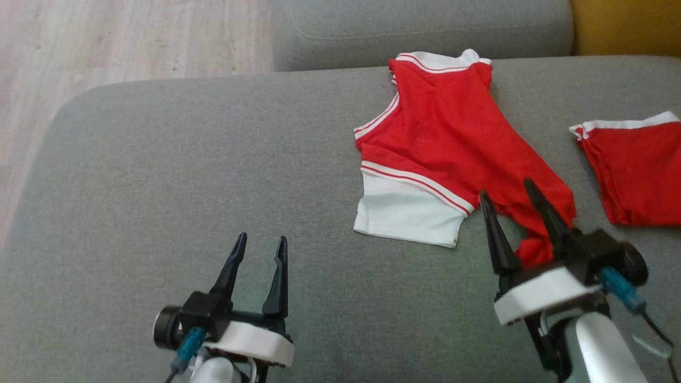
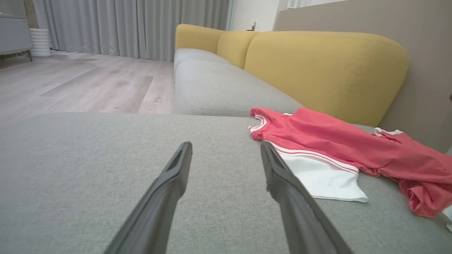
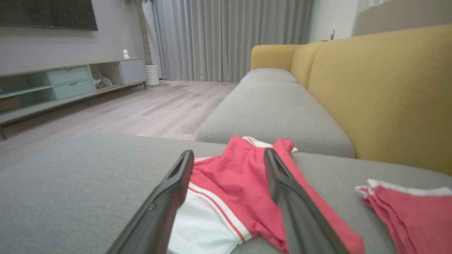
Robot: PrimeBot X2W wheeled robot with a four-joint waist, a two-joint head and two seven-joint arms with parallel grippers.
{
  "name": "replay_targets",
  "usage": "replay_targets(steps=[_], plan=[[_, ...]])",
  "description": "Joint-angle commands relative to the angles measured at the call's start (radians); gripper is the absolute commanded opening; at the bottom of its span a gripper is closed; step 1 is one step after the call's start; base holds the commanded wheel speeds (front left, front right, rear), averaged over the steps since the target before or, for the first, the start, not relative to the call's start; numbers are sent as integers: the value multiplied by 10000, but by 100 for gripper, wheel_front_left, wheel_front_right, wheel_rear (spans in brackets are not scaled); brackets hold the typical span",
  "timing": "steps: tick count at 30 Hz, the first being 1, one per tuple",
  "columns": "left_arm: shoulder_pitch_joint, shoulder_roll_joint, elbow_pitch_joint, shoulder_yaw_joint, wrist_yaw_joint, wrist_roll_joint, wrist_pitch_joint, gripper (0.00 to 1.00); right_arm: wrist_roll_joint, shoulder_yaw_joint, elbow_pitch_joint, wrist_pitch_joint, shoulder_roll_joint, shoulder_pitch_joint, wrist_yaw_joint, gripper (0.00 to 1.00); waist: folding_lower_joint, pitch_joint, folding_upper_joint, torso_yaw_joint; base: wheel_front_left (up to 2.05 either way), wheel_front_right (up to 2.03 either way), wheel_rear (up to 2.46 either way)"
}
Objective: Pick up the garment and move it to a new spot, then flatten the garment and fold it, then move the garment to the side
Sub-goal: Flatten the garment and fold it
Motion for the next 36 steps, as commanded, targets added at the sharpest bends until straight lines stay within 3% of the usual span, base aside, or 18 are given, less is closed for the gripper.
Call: replay_targets(steps=[1, 10, 19, 28, 35, 36], plan=[[-596, -14, -278, 418, -62, 94, -80, 100, 87, 129, -321, -217, 38, -223, 35, 100, 0, 72, 0, -64, 0, 0, 0], [-2171, 156, 267, 169, -565, 656, 41, 100, 587, -75, -152, -982, 120, -457, 35, 100, 0, 1049, 0, -738, 0, 0, 0], [-5308, 52, 2708, -639, -1239, 505, 2443, 100, 855, -11, 48, -1383, 122, -1000, 35, 100, 0, 2398, 0, -1835, 0, 0, 0], [-7335, 30, 5068, -462, -1191, 183, 2965, 100, 1247, 321, 469, -1777, 123, -1342, 35, 100, 0, 3154, 0, -2764, 0, 0, 0], [-7938, 37, 6438, -458, -1162, 45, 3050, 100, 1385, 364, 711, -1916, 123, -1451, 35, 100, 0, 3253, 0, -3023, 0, 0, 0], [-7977, 35, 6587, -469, -1145, 35, 3026, 46, 1388, 354, 727, -1925, 123, -1454, 35, 100, 0, 3237, 0, -3018, 0, 0, 0]])
